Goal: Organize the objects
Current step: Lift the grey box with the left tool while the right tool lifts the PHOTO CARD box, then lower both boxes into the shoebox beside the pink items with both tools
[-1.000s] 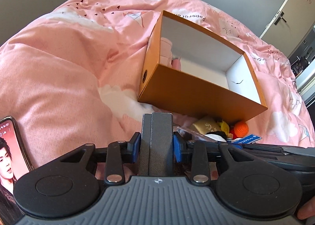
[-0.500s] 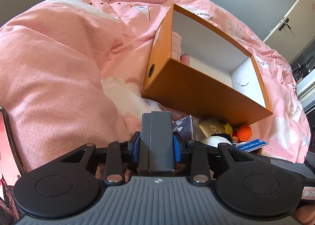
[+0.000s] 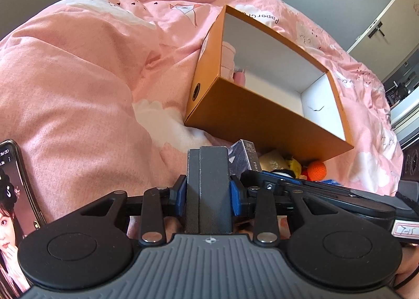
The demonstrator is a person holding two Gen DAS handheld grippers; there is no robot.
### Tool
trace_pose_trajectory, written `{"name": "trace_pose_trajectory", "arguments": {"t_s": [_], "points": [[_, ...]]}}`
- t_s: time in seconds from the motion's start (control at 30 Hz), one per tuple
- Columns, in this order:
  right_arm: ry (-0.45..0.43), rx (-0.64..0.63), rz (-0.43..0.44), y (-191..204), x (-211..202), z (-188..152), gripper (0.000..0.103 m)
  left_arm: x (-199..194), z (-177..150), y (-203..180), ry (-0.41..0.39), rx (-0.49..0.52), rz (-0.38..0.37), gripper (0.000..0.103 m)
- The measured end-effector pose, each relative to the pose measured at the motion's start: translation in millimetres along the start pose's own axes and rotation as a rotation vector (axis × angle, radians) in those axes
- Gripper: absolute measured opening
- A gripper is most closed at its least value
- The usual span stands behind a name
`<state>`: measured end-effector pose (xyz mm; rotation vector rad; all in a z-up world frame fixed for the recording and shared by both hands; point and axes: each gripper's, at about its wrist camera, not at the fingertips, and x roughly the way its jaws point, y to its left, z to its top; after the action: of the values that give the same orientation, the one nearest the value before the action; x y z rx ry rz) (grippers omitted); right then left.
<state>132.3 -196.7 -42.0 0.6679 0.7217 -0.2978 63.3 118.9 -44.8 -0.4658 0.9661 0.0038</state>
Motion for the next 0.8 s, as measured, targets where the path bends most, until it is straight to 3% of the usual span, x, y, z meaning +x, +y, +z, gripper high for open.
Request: {"name": "trace_pose_trajectory", "arguments": {"t_s": [0.23,0.5,0.67,0.8], "points": [[-0.122,-0.016,-0.012,-1,-43,24,0.024,-21,18,-20,-0.073,0.032,-0.069,0.037],[-0.269,0.066,0.044,-27,-84,69,0.024,-37,75,-50,-0.146,0.08,-0.165,0.038],[-0.346,0.123,0.023,-48,-87,97,0.024,-19,116,-72,-0.145,0.087,-0.221,0.038],[-0.347,0.197,-0.012,-74,-74,111,0.024,20,137,-88,-0.101,0.104,-0.203,0.037]]}}
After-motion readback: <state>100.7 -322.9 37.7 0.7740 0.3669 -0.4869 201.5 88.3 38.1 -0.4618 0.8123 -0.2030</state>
